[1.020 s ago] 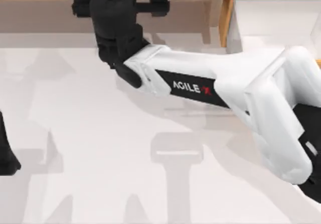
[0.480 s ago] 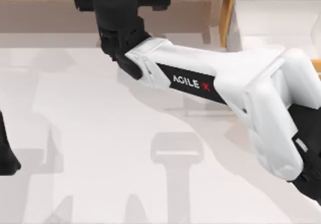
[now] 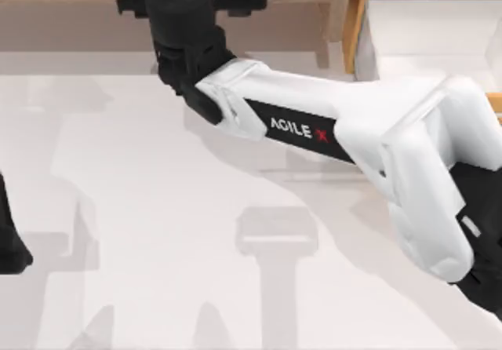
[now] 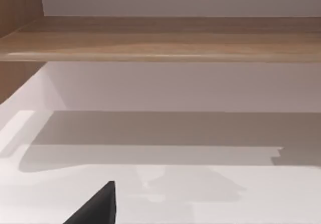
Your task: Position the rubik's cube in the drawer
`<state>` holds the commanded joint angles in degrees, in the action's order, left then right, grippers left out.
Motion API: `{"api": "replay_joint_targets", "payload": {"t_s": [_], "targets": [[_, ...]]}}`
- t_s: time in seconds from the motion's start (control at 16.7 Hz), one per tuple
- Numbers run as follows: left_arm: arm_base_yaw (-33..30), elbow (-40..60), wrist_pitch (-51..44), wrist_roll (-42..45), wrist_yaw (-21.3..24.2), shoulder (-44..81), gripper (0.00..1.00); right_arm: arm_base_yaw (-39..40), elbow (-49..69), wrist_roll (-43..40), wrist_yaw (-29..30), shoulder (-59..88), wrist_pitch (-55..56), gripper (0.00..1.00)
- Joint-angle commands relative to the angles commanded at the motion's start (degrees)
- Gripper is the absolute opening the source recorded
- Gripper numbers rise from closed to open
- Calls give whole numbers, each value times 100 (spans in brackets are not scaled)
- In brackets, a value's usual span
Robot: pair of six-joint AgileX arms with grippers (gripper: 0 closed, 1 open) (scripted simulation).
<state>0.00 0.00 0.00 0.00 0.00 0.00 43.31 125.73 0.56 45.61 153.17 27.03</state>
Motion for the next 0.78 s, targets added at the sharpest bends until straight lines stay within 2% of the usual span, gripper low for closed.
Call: {"api": "replay_joint_targets", "payload": {"t_s": [0.24,0.78], "targets": [[0,0,0,0,0,0,100,0,0,0,0,0,0,2],[0,0,0,0,0,0,100,24,2,9,-2,-12,-2,0]]}}
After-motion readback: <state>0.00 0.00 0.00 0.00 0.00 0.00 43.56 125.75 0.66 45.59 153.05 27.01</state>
